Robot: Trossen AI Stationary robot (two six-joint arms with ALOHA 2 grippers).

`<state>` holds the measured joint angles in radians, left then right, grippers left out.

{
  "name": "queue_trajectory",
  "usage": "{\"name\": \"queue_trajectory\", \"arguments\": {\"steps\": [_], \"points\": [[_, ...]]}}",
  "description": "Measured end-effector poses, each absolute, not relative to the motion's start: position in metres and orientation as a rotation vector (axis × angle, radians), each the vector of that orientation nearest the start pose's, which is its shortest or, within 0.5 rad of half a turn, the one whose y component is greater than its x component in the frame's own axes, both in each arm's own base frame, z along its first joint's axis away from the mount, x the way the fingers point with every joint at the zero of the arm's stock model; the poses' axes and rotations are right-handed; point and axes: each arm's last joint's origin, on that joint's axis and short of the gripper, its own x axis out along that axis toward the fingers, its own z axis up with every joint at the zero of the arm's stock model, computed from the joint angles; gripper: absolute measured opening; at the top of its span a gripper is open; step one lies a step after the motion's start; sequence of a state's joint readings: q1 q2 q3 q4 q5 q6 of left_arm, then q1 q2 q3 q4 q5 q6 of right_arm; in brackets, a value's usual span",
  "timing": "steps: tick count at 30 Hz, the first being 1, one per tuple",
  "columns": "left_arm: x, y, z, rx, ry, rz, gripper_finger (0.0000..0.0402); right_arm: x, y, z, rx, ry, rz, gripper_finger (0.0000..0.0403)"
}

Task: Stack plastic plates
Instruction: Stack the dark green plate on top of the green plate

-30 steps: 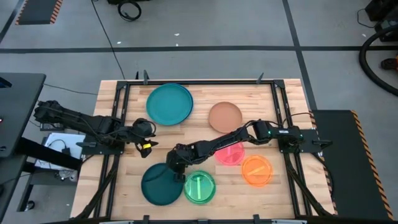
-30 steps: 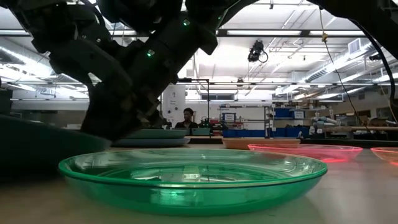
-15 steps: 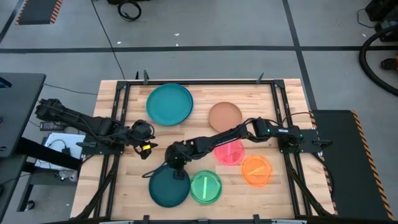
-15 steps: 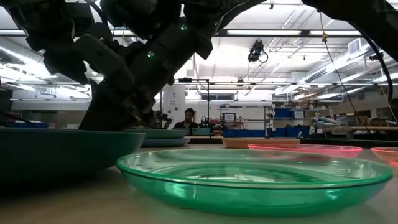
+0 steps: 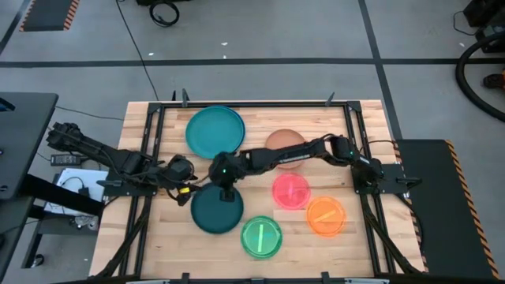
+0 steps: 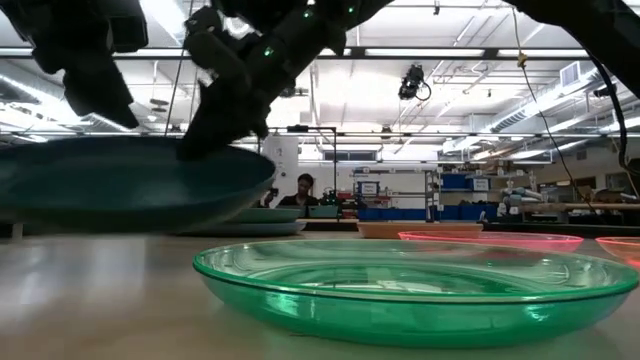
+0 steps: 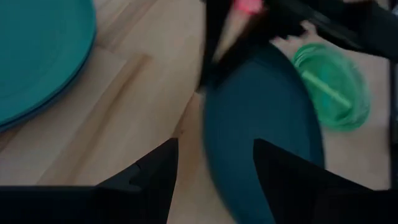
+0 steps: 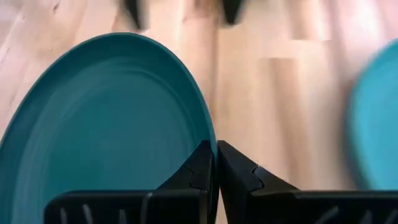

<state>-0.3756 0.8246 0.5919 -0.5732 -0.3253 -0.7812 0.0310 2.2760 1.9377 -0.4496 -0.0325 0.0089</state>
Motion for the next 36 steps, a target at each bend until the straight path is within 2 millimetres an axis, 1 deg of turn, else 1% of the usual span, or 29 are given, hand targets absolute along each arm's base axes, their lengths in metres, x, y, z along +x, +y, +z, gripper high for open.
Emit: {"name": "queue_trajectory", "arguments": {"steps": [4, 9, 13, 18, 22, 24, 27, 31, 36], "points": [[0.157, -0.052, 0.237, -0.473, 0.646, 0.202, 0.0217, 0.504, -0.009, 0.231, -0.022, 0.762, -0.010, 0.0026], [0.164, -0.055, 0.248, -0.466, 0.522, 0.145, 0.0217, 0.494, -0.045, 0.250, 0.005, 0.752, -0.075, 0.0026], [0.165, -0.059, 0.251, -0.427, 0.469, 0.144, 0.0217, 0.482, -0.074, 0.270, 0.023, 0.719, -0.141, 0.0026], [0.169, -0.072, 0.245, -0.395, 0.468, 0.181, 0.0217, 0.467, -0.117, 0.284, 0.074, 0.700, -0.238, 0.0026], [0.175, -0.087, 0.235, -0.400, 0.488, 0.184, 0.0217, 0.457, -0.154, 0.289, 0.157, 0.652, -0.337, 0.0026], [0.179, -0.095, 0.228, -0.402, 0.505, 0.177, 0.0217, 0.453, -0.168, 0.289, 0.196, 0.640, -0.377, 0.0026], [0.184, -0.106, 0.218, -0.398, 0.534, 0.168, 0.0217, 0.449, -0.183, 0.291, 0.250, 0.599, -0.423, 0.0026], [0.189, -0.114, 0.205, -0.362, 0.583, 0.171, 0.0217, 0.446, -0.193, 0.294, 0.286, 0.558, -0.454, 0.0026], [0.193, -0.117, 0.196, -0.334, 0.618, 0.186, 0.0217, 0.452, -0.200, 0.282, 0.319, 0.541, -0.467, 0.0023]]}}
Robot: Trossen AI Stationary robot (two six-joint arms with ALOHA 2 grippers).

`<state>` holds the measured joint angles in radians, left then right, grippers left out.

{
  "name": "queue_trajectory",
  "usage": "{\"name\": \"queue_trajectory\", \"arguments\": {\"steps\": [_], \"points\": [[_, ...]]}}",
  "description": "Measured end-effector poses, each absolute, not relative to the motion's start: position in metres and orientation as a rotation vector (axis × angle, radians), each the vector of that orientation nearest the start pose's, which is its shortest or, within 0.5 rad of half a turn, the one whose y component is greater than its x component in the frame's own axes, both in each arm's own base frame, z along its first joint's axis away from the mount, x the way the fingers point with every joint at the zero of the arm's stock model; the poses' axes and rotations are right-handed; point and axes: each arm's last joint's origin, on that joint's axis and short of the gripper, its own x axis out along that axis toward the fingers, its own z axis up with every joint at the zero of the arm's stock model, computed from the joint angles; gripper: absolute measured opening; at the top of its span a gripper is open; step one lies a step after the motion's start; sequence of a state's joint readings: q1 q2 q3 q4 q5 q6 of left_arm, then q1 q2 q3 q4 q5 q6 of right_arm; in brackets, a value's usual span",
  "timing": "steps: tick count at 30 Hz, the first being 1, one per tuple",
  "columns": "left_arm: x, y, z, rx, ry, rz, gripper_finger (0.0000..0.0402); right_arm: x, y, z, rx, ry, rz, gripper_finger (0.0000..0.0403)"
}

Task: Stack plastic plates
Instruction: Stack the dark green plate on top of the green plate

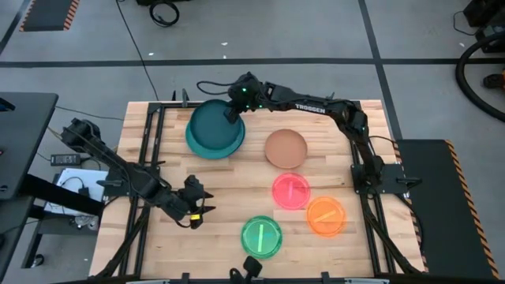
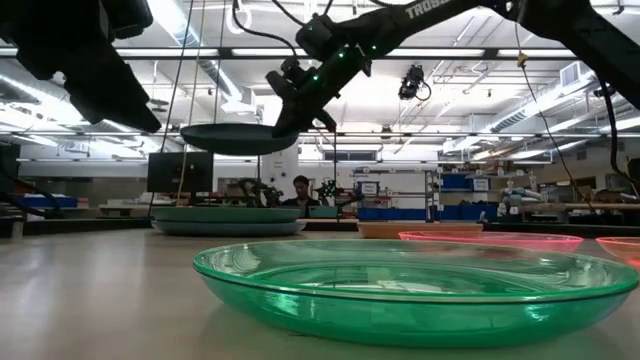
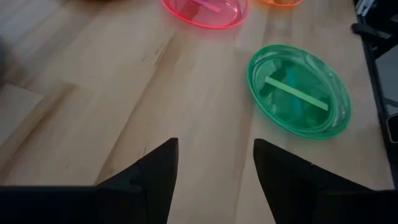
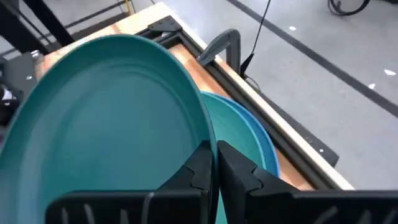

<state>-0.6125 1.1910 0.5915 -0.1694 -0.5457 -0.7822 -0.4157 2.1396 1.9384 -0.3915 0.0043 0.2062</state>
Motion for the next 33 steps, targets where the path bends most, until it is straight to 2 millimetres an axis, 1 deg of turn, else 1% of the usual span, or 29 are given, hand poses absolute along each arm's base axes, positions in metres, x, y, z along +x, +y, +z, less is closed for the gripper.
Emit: {"name": "queue_trajectory", "arguments": {"steps": [2, 4, 10, 14, 16, 21, 23, 28, 33], "points": [[0.194, -0.116, 0.195, -0.336, 0.616, 0.193, 0.0217, 0.456, -0.205, 0.278, 0.337, 0.519, -0.474, 0.0023], [0.194, -0.116, 0.196, -0.343, 0.609, 0.191, 0.0217, 0.458, -0.211, 0.268, 0.361, 0.525, -0.487, 0.0023], [0.194, -0.116, 0.197, -0.330, 0.606, 0.184, 0.0217, 0.461, -0.232, 0.232, 0.493, 0.555, -0.503, 0.0023], [0.194, -0.116, 0.197, -0.316, 0.607, 0.181, 0.0217, 0.463, -0.241, 0.207, 0.597, 0.596, -0.465, 0.0023], [0.194, -0.116, 0.197, -0.314, 0.607, 0.180, 0.0217, 0.464, -0.242, 0.200, 0.620, 0.604, -0.456, 0.0023], [0.195, -0.116, 0.198, -0.330, 0.598, 0.179, 0.0217, 0.462, -0.241, 0.196, 0.595, 0.653, -0.477, 0.0024], [0.196, -0.116, 0.199, -0.354, 0.575, 0.187, 0.0217, 0.461, -0.240, 0.196, 0.594, 0.669, -0.454, 0.0030], [0.202, -0.118, 0.202, -0.368, 0.466, 0.251, 0.0217, 0.462, -0.236, 0.196, 0.589, 0.676, -0.433, 0.0059], [0.206, -0.121, 0.195, -0.352, 0.478, 0.257, 0.0217, 0.463, -0.236, 0.198, 0.584, 0.660, -0.425, 0.0084]]}}
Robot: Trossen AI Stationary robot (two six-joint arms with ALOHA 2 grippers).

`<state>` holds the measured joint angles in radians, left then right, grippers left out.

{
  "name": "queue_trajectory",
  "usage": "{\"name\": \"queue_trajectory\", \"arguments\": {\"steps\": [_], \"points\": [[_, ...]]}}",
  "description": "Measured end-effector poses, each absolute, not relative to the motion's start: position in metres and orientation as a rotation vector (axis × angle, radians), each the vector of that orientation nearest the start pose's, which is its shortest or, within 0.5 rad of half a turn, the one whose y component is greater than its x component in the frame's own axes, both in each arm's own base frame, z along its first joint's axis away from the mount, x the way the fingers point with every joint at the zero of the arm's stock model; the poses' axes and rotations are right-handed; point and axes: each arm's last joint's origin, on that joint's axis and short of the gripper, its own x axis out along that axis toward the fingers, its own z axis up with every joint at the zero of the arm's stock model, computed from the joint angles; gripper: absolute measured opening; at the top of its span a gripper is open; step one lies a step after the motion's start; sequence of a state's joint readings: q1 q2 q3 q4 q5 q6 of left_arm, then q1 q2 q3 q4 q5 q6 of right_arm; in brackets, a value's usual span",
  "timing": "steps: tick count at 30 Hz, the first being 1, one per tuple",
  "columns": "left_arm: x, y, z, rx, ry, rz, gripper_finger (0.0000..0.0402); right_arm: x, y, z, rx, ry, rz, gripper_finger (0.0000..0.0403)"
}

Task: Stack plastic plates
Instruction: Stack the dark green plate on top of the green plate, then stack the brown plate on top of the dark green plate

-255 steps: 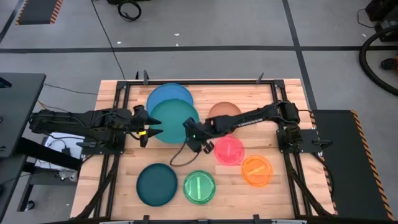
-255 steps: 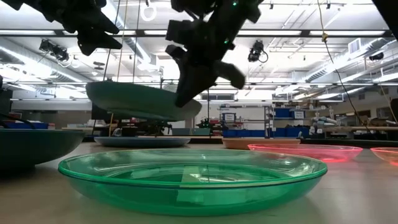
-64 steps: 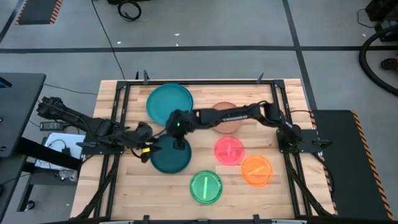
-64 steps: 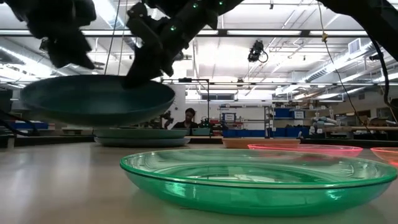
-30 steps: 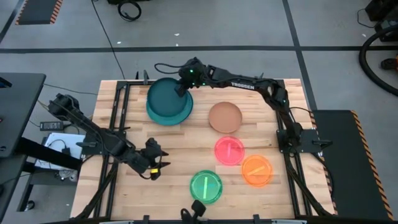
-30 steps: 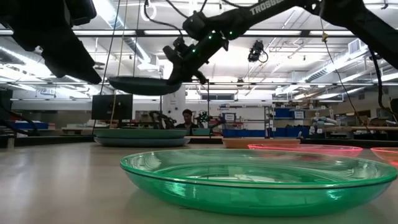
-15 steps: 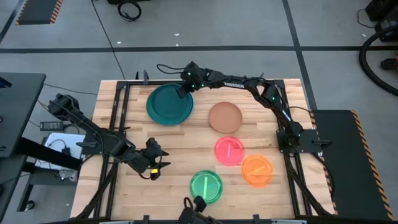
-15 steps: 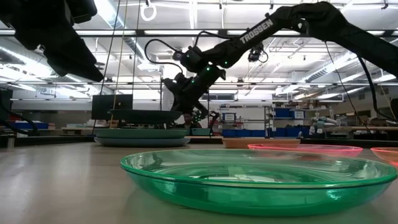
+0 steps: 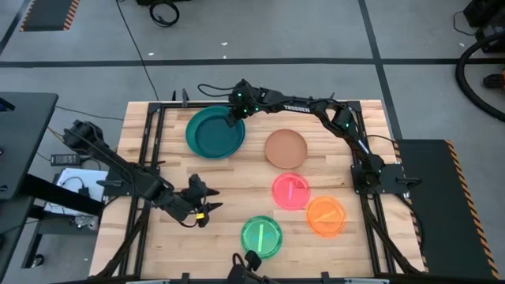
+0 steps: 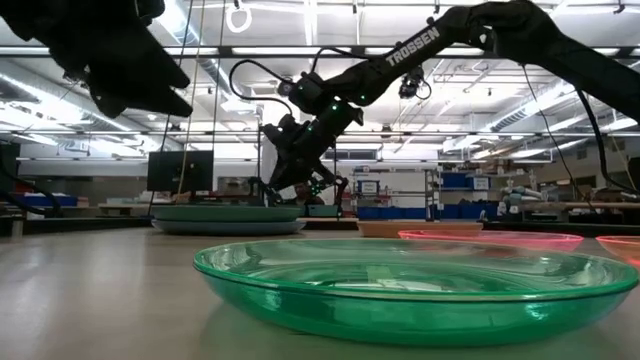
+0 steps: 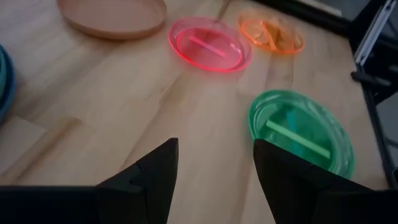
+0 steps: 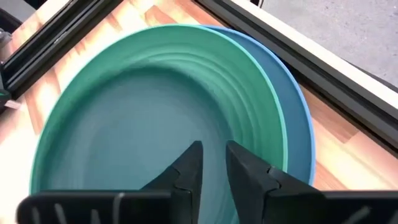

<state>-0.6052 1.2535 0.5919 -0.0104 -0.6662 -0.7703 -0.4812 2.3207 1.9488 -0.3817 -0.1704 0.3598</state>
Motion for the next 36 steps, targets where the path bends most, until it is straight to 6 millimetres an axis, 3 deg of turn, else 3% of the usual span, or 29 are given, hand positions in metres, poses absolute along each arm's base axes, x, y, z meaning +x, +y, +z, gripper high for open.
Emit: {"name": "queue_trajectory", "arguments": {"steps": [9, 12, 16, 22, 28, 36], "points": [[0.208, -0.120, 0.191, -0.301, 0.496, 0.259, 0.0217, 0.461, -0.239, 0.199, 0.548, 0.670, -0.366, 0.0089], [0.208, -0.120, 0.190, -0.256, 0.507, 0.250, 0.0217, 0.455, -0.233, 0.209, 0.515, 0.725, -0.300, 0.0089], [0.209, -0.115, 0.188, -0.188, 0.536, 0.263, 0.0217, 0.445, -0.207, 0.228, 0.396, 0.867, -0.305, 0.0089], [0.208, -0.096, 0.179, -0.055, 0.654, 0.338, 0.0217, 0.440, -0.152, 0.240, 0.210, 1.083, -0.299, 0.0090], [0.205, -0.080, 0.172, -0.018, 0.779, 0.385, 0.0217, 0.437, -0.112, 0.223, 0.154, 1.252, -0.314, 0.0121], [0.205, -0.075, 0.168, -0.013, 0.889, 0.273, 0.0217, 0.417, -0.095, 0.181, 0.207, 1.446, -0.421, 0.0161]]}}
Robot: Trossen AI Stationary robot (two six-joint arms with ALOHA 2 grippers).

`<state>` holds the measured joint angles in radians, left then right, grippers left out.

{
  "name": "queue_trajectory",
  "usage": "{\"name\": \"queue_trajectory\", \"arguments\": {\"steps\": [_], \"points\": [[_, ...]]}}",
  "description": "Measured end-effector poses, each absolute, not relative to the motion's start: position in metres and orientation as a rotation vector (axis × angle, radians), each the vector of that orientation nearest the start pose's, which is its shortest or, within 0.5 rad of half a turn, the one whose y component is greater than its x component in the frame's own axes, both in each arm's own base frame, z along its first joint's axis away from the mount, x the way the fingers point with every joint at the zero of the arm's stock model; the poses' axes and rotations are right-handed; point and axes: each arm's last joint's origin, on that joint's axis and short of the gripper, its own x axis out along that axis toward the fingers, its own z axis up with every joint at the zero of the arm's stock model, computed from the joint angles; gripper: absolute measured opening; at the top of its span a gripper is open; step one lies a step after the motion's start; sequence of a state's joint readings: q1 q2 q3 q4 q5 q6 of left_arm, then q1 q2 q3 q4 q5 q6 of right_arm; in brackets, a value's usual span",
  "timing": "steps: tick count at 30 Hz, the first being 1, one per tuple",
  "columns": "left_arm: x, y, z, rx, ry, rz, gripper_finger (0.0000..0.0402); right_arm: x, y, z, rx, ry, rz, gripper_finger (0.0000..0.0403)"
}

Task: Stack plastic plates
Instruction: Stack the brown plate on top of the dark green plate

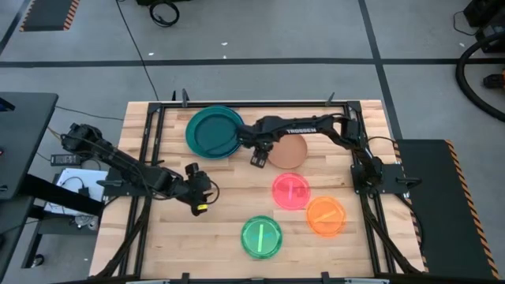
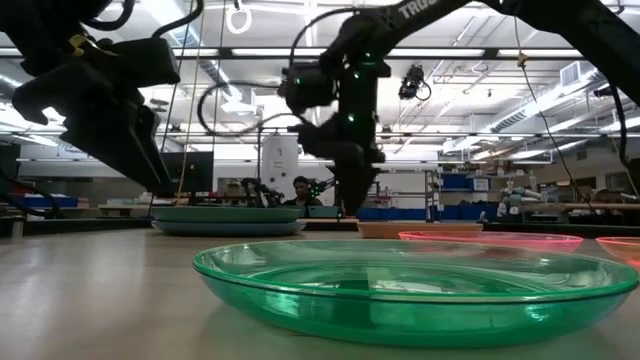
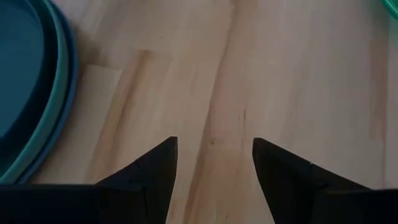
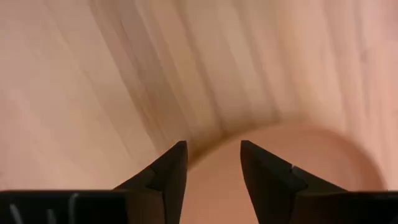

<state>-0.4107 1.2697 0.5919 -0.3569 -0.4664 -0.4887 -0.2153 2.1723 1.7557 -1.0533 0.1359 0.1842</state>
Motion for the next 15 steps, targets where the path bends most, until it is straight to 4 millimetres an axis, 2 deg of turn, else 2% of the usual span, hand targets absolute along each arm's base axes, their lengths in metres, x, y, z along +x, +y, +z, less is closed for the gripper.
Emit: {"name": "queue_trajectory", "arguments": {"steps": [8, 15], "points": [[0.208, -0.067, 0.168, 0.000, 0.895, 0.293, 0.0217, 0.405, -0.090, 0.163, 0.264, 1.523, -0.445, 0.0143], [0.209, -0.067, 0.169, -0.006, 0.883, 0.292, 0.0217, 0.401, -0.089, 0.153, 0.292, 1.537, -0.422, 0.0081]]}}
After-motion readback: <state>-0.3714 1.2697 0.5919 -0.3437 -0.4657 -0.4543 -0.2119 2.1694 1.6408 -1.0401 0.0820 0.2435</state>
